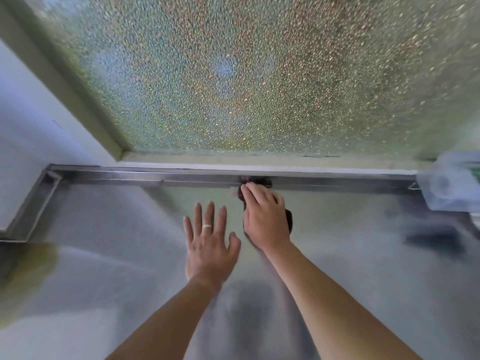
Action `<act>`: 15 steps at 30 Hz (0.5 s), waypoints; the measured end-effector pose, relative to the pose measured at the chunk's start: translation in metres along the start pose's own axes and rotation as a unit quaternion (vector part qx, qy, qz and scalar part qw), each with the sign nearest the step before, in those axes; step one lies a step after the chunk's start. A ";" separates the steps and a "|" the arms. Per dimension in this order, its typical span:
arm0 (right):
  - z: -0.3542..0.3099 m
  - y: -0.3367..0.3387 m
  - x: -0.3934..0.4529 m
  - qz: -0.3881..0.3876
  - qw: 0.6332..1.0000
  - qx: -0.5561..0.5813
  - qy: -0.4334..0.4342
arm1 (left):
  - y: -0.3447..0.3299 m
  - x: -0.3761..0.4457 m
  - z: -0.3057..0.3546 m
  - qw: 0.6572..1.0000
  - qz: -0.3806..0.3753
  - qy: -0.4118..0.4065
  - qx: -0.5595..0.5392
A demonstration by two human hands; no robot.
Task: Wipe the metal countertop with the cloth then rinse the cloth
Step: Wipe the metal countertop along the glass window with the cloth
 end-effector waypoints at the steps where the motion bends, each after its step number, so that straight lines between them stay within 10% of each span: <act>1: 0.001 -0.001 0.004 0.000 1.000 -0.005 0.010 | 0.001 0.000 0.000 1.000 0.002 -0.002 -0.004; 5: 0.039 0.004 -0.002 0.003 0.999 -0.030 0.014 | 0.004 0.000 -0.001 1.000 0.011 -0.005 -0.010; 15: 0.166 0.060 -0.048 -0.014 0.956 -0.004 -0.293 | 0.005 -0.001 -0.002 1.000 0.010 -0.007 -0.013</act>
Point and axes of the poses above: each hand's wrist, its own x-axis towards the middle knuckle, its own y-axis out of the back of the hand, z = x × y, the point moved 6 cm from there along x, towards the middle knuckle, and after that the axes turned 5 degrees about -x, right-handed, at the moved point
